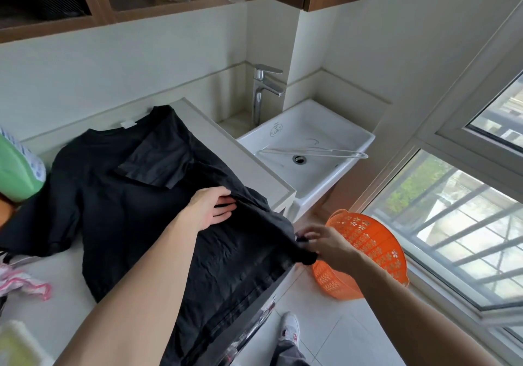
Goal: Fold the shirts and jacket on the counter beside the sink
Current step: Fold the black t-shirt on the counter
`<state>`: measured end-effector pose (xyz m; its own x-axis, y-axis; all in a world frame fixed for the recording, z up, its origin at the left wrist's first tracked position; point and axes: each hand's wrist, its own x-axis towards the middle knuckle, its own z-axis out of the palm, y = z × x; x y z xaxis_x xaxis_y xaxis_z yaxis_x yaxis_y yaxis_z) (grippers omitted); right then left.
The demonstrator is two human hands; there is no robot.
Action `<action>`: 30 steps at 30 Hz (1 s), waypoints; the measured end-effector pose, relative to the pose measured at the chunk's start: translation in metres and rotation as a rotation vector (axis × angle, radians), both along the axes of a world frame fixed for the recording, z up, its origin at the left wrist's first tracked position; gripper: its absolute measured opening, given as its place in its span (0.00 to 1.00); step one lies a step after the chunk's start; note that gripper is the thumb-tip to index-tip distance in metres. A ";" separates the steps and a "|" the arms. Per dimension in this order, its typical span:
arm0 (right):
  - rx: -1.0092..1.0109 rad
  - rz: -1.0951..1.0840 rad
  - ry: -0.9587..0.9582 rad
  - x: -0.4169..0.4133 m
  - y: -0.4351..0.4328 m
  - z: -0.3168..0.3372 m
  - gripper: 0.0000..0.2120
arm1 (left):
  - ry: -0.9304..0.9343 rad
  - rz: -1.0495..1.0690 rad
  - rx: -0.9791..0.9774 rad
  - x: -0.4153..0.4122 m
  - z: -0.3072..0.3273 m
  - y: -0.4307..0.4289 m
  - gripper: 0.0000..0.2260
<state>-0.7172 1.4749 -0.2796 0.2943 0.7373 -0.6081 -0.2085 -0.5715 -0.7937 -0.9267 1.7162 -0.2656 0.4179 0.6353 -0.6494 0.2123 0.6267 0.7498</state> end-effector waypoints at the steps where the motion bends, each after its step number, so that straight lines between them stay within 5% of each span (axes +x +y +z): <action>1: -0.094 0.177 -0.011 -0.001 -0.005 -0.001 0.12 | 0.032 -0.050 -0.005 -0.003 -0.003 -0.002 0.10; 4: -0.277 0.567 -0.381 -0.003 -0.003 0.004 0.10 | 0.053 -0.053 0.011 -0.010 -0.009 -0.002 0.13; 6: -0.207 0.481 -0.588 -0.007 0.014 0.014 0.07 | 0.045 0.000 0.036 -0.015 -0.009 0.003 0.14; 11: 0.076 0.243 -0.764 -0.030 0.067 0.035 0.06 | -0.029 0.222 0.097 -0.026 -0.009 0.020 0.22; 21: 0.280 0.393 -0.973 -0.062 0.152 0.023 0.15 | -0.144 0.461 0.039 -0.027 -0.016 0.040 0.30; 26: 0.075 0.744 -1.019 -0.057 0.184 0.004 0.24 | -0.126 0.631 0.092 -0.042 -0.016 0.063 0.32; 30: 0.100 0.739 -1.018 -0.051 0.221 0.006 0.12 | -0.044 0.804 0.064 -0.063 -0.013 0.085 0.28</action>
